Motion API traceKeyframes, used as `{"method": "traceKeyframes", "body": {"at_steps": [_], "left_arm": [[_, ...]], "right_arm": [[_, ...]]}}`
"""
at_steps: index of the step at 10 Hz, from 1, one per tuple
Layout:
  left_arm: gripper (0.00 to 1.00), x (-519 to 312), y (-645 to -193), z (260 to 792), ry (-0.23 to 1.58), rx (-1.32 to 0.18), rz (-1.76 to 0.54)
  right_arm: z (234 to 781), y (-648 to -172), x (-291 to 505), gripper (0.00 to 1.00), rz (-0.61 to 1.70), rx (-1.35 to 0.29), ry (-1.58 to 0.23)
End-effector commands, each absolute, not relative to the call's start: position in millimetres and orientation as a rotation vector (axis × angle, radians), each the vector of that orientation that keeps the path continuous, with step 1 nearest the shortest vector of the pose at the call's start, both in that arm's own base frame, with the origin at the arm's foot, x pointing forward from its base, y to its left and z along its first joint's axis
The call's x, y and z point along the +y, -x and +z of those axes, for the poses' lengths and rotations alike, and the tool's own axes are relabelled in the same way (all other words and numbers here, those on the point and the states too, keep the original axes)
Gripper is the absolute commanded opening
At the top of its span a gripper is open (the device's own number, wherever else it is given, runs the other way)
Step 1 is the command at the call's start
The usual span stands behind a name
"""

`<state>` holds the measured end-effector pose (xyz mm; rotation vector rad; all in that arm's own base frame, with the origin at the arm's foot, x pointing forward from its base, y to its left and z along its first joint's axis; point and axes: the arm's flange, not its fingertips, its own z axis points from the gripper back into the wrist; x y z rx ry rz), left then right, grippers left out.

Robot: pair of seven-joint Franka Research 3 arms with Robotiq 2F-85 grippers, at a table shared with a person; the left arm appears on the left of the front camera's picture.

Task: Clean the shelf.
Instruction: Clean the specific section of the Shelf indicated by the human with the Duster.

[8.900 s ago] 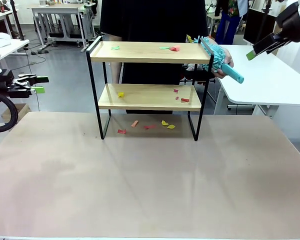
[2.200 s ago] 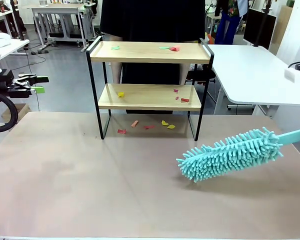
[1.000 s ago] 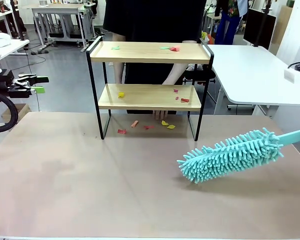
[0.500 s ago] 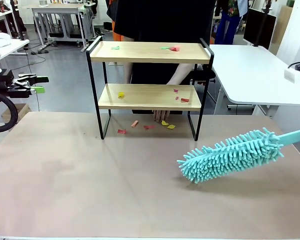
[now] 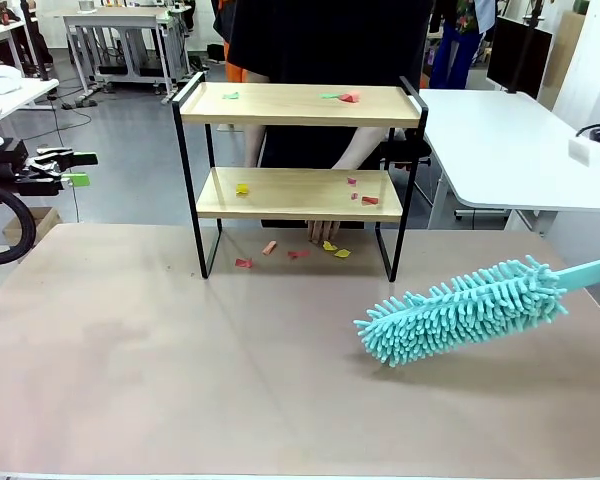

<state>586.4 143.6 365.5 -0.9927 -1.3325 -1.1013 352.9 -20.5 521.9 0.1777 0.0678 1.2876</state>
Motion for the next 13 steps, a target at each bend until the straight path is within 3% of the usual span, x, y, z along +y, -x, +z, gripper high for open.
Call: {"method": "traceKeyframes", "body": {"at_steps": [1, 6, 13], "left_arm": [[1.00, 143.2, -584.8, 367.1, 0.985, -1.332, -1.117], [1.00, 143.2, -584.8, 367.1, 0.985, -1.332, -1.117], [1.00, 143.2, -584.8, 367.1, 0.985, -1.332, -1.117]], "right_arm": [[523.6, -352.6, 0.5, 0.13, 1.289, 0.041, -0.179], [521.6, -325.2, 96.6, 0.13, 1.109, -0.139, -0.286], [459.3, -310.0, 202.7, 0.13, 0.859, -0.313, -0.377]]}}
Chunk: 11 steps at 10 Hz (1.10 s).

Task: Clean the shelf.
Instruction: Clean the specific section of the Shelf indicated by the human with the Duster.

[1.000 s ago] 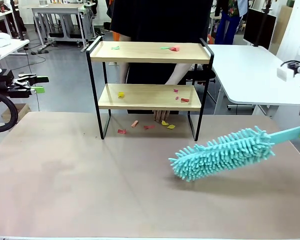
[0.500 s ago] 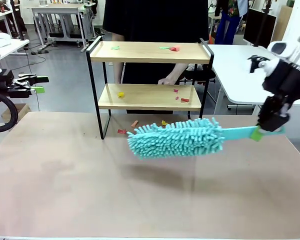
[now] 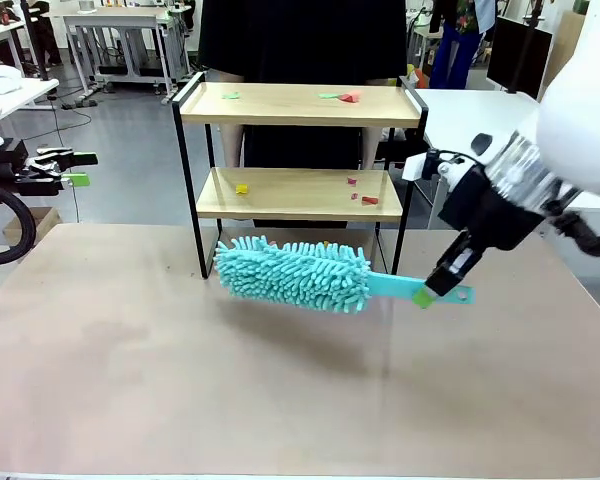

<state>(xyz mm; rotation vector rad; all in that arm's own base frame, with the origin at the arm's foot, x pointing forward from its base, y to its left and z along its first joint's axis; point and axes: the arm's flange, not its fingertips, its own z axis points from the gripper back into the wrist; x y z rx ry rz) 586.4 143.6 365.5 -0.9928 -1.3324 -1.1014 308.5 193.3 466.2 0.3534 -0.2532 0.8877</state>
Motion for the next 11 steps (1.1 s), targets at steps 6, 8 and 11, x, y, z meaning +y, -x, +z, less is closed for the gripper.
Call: {"method": "traceKeyframes", "body": {"at_steps": [6, 8, 11], "left_arm": [[1.00, 143.2, -584.8, 367.1, 0.985, -1.332, -1.117], [1.00, 143.2, -584.8, 367.1, 0.985, -1.332, -1.117], [1.00, 143.2, -584.8, 367.1, 0.985, -1.332, -1.117]], "right_arm": [[466.2, -308.5, 193.3, 0.13, 0.888, -0.253, -0.353], [458.7, -309.1, 209.0, 0.13, 0.819, -0.301, -0.346], [450.3, -308.7, 240.7, 0.13, 0.738, -0.350, -0.334]]}}
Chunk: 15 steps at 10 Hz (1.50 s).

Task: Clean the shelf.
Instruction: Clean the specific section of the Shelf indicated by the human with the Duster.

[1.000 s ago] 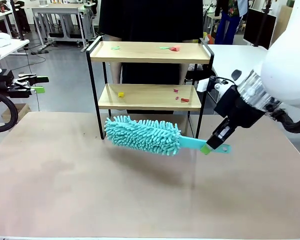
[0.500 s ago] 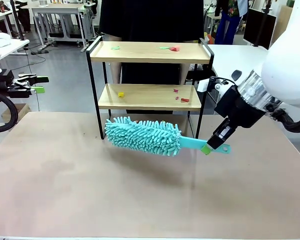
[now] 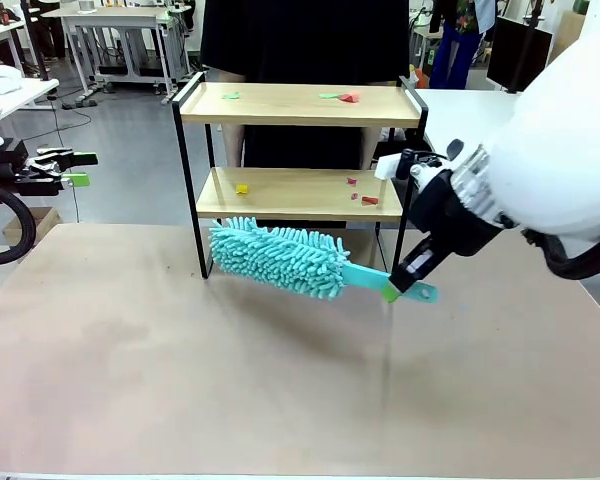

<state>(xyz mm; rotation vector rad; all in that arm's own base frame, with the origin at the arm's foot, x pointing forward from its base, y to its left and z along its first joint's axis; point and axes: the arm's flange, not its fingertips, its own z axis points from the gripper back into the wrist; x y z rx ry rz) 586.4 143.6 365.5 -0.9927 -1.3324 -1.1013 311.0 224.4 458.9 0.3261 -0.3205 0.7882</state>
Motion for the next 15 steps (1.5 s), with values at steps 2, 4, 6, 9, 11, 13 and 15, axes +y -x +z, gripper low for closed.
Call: {"method": "traceKeyframes", "body": {"at_steps": [2, 4, 6, 9, 11, 13, 15], "left_arm": [[1.00, 143.2, -584.8, 367.1, 0.985, -1.332, -1.117], [1.00, 143.2, -584.8, 367.1, 0.985, -1.332, -1.117], [1.00, 143.2, -584.8, 367.1, 0.985, -1.332, -1.117], [1.00, 143.2, -584.8, 367.1, 0.985, -1.332, -1.117], [1.00, 143.2, -584.8, 367.1, 0.985, -1.332, -1.117], [1.00, 143.2, -584.8, 367.1, 0.985, -1.332, -1.117], [1.00, 143.2, -584.8, 367.1, 0.985, -1.332, -1.117]], "right_arm": [[440.5, -311.4, 268.8, 0.13, 0.692, -0.366, -0.337], [433.0, -312.0, 294.1, 0.13, 0.627, -0.399, -0.290], [428.3, -310.8, 320.0, 0.13, 0.524, -0.427, -0.277], [410.5, -321.0, 354.4, 0.13, 0.411, -0.415, -0.240], [407.7, -325.3, 371.1, 0.13, 0.322, -0.456, -0.252], [405.4, -332.0, 390.1, 0.13, 0.239, -0.472, -0.242], [401.0, -344.9, 408.3, 0.13, 0.198, -0.476, -0.247]]}}
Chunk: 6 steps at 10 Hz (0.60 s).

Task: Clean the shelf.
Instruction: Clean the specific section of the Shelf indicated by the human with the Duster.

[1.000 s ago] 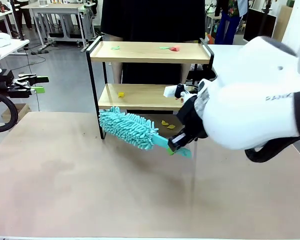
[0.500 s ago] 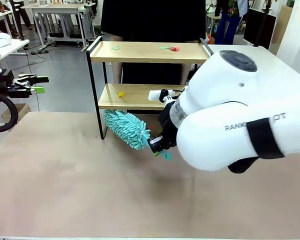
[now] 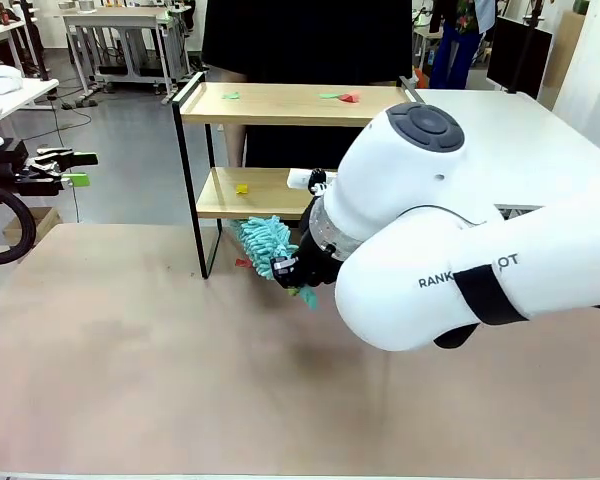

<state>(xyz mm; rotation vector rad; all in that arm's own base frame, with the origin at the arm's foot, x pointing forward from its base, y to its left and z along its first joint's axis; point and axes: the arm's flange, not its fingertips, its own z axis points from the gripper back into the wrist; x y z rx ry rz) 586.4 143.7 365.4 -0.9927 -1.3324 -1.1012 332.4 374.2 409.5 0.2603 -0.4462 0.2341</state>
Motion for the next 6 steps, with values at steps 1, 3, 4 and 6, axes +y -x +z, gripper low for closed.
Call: {"method": "traceKeyframes", "body": {"at_steps": [1, 3, 4, 6], "left_arm": [[1.00, 143.2, -584.8, 367.1, 0.985, -1.332, -1.117], [1.00, 143.2, -584.8, 367.1, 0.985, -1.332, -1.117], [1.00, 143.2, -584.8, 367.1, 0.985, -1.332, -1.117], [1.00, 143.2, -584.8, 367.1, 0.985, -1.332, -1.117]], "right_arm": [[399.5, -349.3, 417.1, 0.13, 0.193, -0.480, -0.255], [408.8, -354.1, 420.0, 0.13, 0.172, -0.470, -0.327], [409.8, -341.7, 393.5, 0.13, 0.202, -0.455, -0.274], [409.8, -341.7, 393.5, 0.13, 0.202, -0.455, -0.274]]}}
